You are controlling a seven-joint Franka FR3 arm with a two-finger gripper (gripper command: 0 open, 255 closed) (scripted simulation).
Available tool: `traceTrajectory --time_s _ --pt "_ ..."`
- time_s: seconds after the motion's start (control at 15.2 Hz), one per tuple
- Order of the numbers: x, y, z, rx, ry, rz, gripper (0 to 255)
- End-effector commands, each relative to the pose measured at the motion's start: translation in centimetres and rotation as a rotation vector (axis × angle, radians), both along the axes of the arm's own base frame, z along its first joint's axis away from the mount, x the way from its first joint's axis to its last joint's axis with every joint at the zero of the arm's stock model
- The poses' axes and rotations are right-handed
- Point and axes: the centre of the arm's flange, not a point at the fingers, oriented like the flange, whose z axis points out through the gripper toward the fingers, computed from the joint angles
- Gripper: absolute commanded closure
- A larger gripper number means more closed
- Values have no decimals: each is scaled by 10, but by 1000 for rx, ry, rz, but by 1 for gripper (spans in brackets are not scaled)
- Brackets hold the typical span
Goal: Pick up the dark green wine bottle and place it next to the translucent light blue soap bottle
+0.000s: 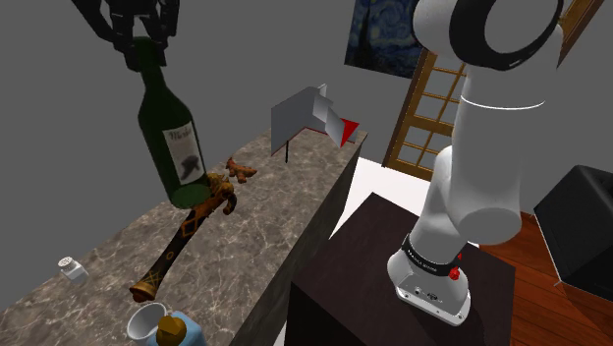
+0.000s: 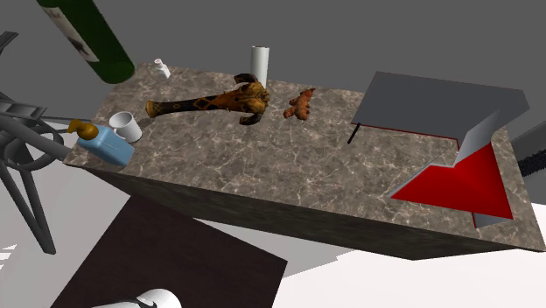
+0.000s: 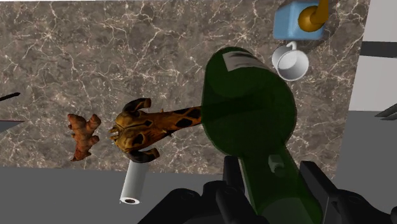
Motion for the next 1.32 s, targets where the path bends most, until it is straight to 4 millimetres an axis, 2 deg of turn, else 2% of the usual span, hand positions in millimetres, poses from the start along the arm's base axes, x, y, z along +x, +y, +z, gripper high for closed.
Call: traceTrajectory --time_s 0.0,0.33,1.25 --pt "-3 27 0 0 0 -2 255" --pt "-13 89 0 0 0 -2 255" --pt "-13 89 -74 0 0 -2 255"
